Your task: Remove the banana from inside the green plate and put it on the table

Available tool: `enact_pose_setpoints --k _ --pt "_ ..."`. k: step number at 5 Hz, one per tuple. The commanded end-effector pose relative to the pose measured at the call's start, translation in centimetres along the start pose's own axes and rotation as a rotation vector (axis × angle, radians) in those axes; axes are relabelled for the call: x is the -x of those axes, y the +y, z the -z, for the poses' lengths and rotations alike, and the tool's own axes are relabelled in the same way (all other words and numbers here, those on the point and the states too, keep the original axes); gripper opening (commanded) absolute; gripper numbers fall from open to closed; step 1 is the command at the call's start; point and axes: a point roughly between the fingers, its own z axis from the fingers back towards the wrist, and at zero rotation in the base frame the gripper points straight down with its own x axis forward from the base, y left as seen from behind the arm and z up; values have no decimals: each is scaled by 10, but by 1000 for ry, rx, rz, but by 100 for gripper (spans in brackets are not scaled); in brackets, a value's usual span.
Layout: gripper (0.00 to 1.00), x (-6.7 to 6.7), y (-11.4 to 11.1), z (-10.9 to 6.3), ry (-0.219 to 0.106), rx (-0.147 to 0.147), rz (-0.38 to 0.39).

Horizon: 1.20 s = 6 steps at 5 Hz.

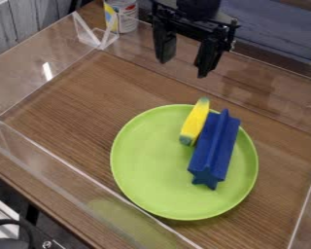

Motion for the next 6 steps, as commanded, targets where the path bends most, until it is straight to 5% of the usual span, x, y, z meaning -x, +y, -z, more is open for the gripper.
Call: enact_pose_setpoints --k 1,3,6 --pt "100 1 -1 13 21 2 6" --pt "100 11 -8 51 15 33 58" --pt "100 3 -3 85 -23 52 71"
